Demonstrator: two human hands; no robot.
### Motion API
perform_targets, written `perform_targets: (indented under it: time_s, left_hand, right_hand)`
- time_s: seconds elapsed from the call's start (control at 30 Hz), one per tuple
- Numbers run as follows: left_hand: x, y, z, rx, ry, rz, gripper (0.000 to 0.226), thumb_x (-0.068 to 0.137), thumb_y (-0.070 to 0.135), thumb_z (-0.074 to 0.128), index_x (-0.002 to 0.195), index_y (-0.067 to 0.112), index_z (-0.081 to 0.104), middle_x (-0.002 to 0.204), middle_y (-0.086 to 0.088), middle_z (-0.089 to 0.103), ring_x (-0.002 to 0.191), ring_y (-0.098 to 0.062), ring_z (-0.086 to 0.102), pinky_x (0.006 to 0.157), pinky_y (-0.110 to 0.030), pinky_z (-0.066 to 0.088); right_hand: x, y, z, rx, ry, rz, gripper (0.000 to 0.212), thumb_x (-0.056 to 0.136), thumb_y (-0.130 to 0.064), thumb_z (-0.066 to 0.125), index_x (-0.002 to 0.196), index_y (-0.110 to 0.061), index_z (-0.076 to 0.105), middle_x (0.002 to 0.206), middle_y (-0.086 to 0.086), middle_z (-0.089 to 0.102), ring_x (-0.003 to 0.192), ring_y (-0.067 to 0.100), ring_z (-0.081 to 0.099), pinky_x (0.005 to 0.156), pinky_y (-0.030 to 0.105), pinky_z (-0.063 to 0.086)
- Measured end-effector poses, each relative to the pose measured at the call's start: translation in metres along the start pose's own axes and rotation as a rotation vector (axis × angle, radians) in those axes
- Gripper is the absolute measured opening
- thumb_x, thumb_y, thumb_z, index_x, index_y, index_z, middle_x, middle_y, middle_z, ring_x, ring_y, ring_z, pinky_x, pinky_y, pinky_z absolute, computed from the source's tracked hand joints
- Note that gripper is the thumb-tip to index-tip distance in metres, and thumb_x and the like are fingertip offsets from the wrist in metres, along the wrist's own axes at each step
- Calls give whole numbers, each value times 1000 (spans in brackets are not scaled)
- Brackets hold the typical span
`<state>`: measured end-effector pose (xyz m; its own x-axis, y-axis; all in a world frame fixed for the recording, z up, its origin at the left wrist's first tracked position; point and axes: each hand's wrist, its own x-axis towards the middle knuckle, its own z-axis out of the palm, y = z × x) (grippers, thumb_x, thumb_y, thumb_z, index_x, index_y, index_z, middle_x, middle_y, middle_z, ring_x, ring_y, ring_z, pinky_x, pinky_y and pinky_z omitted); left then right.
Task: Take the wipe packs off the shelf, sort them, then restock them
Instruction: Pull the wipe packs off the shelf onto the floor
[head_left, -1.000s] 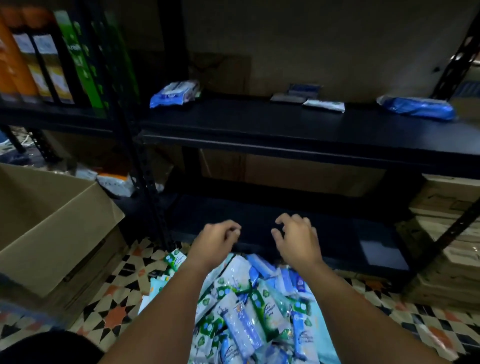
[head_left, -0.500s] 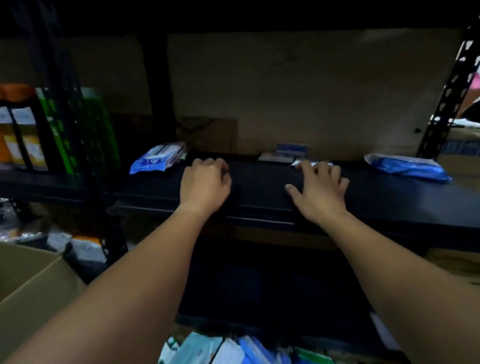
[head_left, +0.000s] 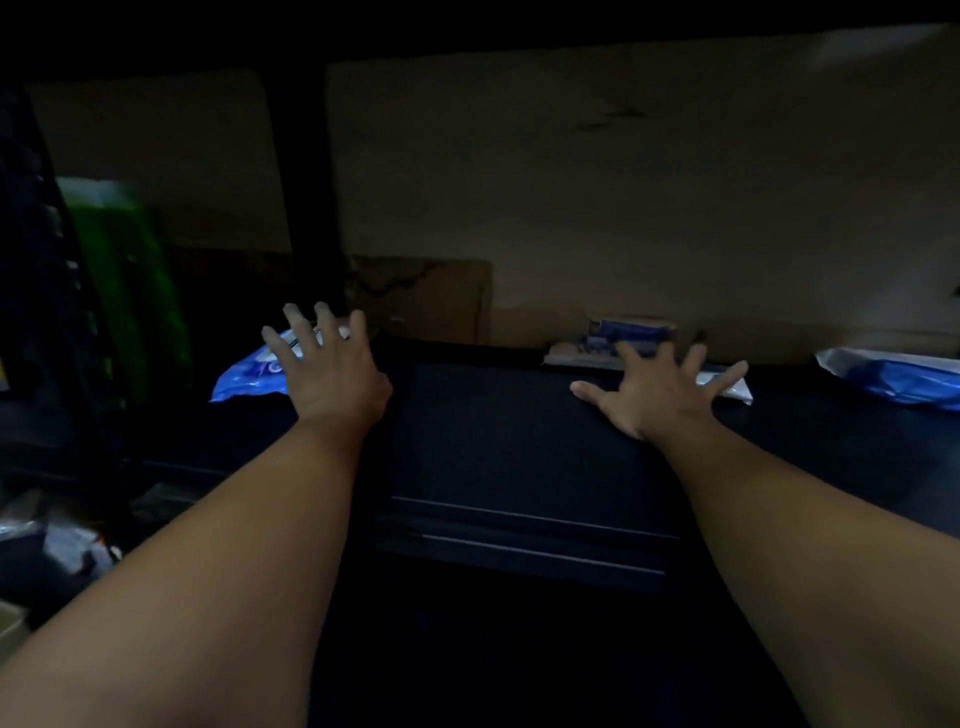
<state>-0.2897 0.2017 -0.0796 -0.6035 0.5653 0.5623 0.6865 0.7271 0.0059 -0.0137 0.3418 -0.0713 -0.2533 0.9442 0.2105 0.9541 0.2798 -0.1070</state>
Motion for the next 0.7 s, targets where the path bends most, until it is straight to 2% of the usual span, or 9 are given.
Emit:
perform_targets:
  time_s: [0.07, 0.13, 0.23, 0.33, 0.4, 0.43, 0.5, 0.63, 0.7]
  left_hand:
    - [11, 4, 3, 78, -52, -33, 66, 86, 51, 61, 143, 27, 37, 159, -17, 25, 147, -52, 4, 113, -74, 8]
    - [20, 8, 6, 98, -120, -89, 66, 87, 56, 57, 144, 31, 37, 161, -18, 21, 145, -57, -2, 107, -82, 4]
    - [29, 12, 12, 12, -214, -178, 70, 92, 50, 54, 153, 29, 26, 164, -23, 12, 143, -62, 2, 101, -86, 8]
    - [30, 11, 14, 44, -249, -173, 71, 99, 41, 52, 156, 18, 18, 162, -28, 15, 141, -63, 16, 102, -83, 23]
    - [29, 11, 14, 66, -234, -155, 64, 100, 33, 51, 154, 18, 22, 159, -28, 23, 139, -61, 23, 102, -79, 28]
    - [28, 11, 13, 61, -225, -145, 61, 99, 30, 51, 153, 19, 25, 157, -27, 28, 138, -59, 27, 102, -77, 30]
    - [27, 11, 12, 42, -209, -119, 58, 98, 29, 53, 149, 20, 29, 153, -24, 35, 136, -54, 33, 102, -74, 32]
    - [25, 6, 13, -39, -180, -165, 66, 90, 44, 61, 146, 26, 32, 154, -19, 31, 140, -48, 24, 107, -73, 23]
    - [26, 5, 14, -79, -192, -248, 72, 88, 50, 59, 151, 31, 27, 162, -22, 14, 145, -54, 6, 107, -81, 10]
  right_hand:
    - [10, -4, 1, 3, -33, 31, 93, 78, -94, 27, 156, -47, 12, 168, 8, 4, 151, 45, -8, 104, 83, -11]
    - [18, -6, 3, 16, -74, 56, 95, 75, -96, 26, 156, -49, 11, 168, 7, 5, 151, 45, -4, 101, 85, -10]
    - [25, -7, 5, 8, -100, 63, 95, 75, -96, 25, 155, -45, 21, 165, 8, 16, 149, 45, 10, 102, 84, -6]
    - [24, -7, 6, -4, -42, 21, 76, 86, -85, 30, 150, -45, 31, 159, 10, 30, 144, 44, 20, 106, 80, 3]
    - [21, -7, 5, -22, 18, -13, 63, 92, -76, 34, 145, -43, 39, 153, 11, 39, 140, 42, 27, 111, 69, 13]
    - [20, -6, 5, -23, 44, -21, 60, 93, -73, 36, 143, -41, 42, 150, 10, 43, 138, 42, 29, 111, 63, 15]
    - [17, -4, 4, -11, 69, 6, 62, 90, -75, 39, 142, -40, 43, 148, 10, 45, 136, 41, 29, 110, 62, 15]
    - [13, -2, 0, 43, -29, 172, 78, 83, -79, 34, 149, -37, 35, 156, 10, 35, 143, 47, 15, 102, 83, 1]
    - [13, 0, -3, 99, -41, 211, 73, 85, -73, 38, 145, -32, 41, 152, 10, 39, 141, 45, 20, 103, 80, 10]
